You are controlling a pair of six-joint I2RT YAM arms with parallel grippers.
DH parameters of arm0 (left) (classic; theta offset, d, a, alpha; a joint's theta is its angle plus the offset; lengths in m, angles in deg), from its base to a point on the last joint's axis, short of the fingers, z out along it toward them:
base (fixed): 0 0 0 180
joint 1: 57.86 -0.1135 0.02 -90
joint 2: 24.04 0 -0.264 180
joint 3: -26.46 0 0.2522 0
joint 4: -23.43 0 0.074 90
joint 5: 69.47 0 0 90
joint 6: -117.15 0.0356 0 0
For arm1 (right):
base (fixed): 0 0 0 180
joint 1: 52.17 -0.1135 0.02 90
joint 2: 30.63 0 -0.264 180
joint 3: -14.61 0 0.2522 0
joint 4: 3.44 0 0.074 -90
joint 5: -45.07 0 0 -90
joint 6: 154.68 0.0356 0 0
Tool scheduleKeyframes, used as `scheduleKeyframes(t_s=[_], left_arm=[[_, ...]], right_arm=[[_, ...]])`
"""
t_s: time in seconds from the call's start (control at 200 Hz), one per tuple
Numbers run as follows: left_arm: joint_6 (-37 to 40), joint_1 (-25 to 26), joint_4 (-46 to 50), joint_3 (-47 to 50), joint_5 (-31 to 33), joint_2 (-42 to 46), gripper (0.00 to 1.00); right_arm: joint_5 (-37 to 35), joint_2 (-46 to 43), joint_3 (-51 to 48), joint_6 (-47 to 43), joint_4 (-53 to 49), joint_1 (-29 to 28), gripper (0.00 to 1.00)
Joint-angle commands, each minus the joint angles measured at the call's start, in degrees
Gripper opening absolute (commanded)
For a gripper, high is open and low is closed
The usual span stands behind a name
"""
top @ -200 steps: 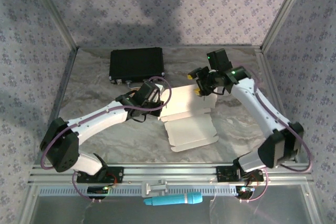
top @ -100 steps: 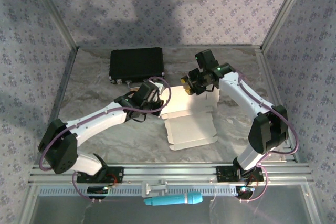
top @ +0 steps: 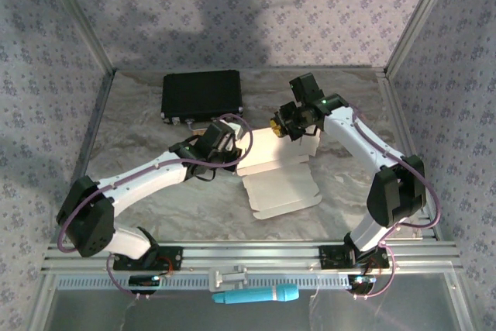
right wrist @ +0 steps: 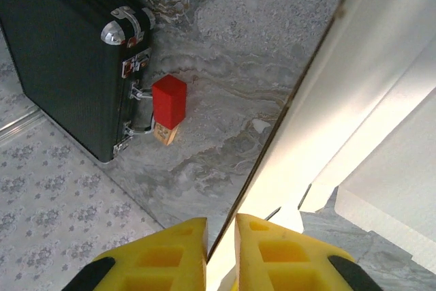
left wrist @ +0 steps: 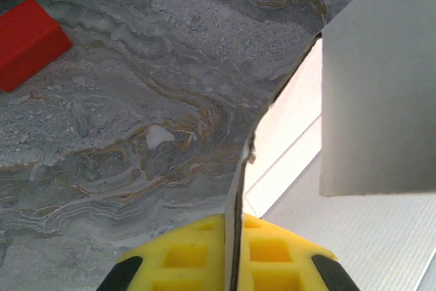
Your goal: Fold the paper box
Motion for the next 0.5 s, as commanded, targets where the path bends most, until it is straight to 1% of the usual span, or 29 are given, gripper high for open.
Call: scheduleKeyframes(t_s=[0.0, 0.145, 0.325, 0.435, 0.495], left_arm=[[-0.23, 0.16, -1.25, -0.54, 0.86, 1.59, 0.0], [-0.42, 0.29, -1.17, -0.46, 0.87, 1.6, 0.0], [-0.65, 0.28, -1.12, -0.61, 0.79, 1.75, 0.0], [-0.59, 0.34, -0.98, -0.56, 0.78, 1.75, 0.0], [-0.55, 0.34, -0.8, -0.56, 0.61, 1.77, 0.0]], right_arm=[[-1.35, 0.37, -0.63, 0.24, -1.28, 0.54, 0.18], [-1.36, 1.24, -0.82, 0.78, -0.03, 0.68, 0.19], [-1.71, 2.02, 0.52, 0.69, -0.92, 0.77, 0.19], [-2.05, 2.09, 0.52, 0.96, -1.76, 0.97, 0.26], [-2.43, 1.5, -0.16, 1.34, -0.72, 1.15, 0.27]])
